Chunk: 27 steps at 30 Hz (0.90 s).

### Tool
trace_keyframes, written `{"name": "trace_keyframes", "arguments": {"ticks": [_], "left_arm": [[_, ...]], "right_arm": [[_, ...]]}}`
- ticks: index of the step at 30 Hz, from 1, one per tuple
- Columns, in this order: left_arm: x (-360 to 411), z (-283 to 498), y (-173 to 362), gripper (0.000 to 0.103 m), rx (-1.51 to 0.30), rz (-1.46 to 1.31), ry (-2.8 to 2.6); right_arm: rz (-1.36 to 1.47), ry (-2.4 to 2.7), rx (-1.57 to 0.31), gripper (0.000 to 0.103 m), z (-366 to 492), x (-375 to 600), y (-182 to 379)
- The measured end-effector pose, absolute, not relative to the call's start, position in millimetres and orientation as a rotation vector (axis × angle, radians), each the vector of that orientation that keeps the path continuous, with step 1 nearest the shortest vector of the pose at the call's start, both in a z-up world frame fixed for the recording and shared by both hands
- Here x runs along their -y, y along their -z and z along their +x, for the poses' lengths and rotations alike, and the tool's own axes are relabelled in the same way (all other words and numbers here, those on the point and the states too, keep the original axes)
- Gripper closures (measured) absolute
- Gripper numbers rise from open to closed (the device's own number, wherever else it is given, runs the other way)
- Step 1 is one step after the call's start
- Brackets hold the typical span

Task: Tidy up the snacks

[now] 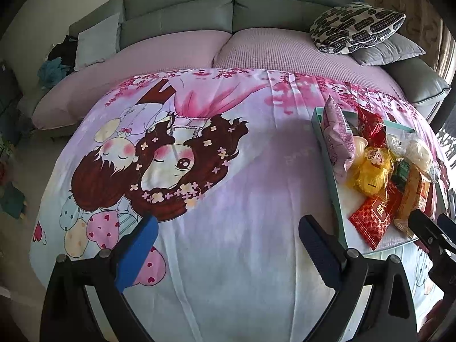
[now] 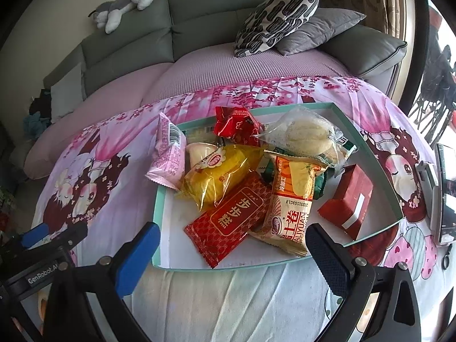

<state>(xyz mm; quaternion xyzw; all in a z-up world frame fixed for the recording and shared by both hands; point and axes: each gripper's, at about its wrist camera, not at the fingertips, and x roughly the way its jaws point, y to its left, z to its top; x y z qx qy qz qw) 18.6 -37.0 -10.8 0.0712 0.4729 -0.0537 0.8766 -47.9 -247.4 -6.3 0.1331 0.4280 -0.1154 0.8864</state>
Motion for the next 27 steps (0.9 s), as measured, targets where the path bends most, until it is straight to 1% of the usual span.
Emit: {"name": "trace_keyframes", "arguments": {"ticks": [17, 27], "left_arm": [[36.5, 19.0, 11.5, 0.004, -0.979, 0.162, 0.085], [37.1, 16.0, 7.5, 0.004, -0.94, 0.18, 0.063]], "right_arm": [[0.279, 0.241, -0.894, 0.0, -47.7, 246.9, 6.9], [0.283, 0.24, -0.896, 0.0, -47.8, 246.6, 7.9]]}}
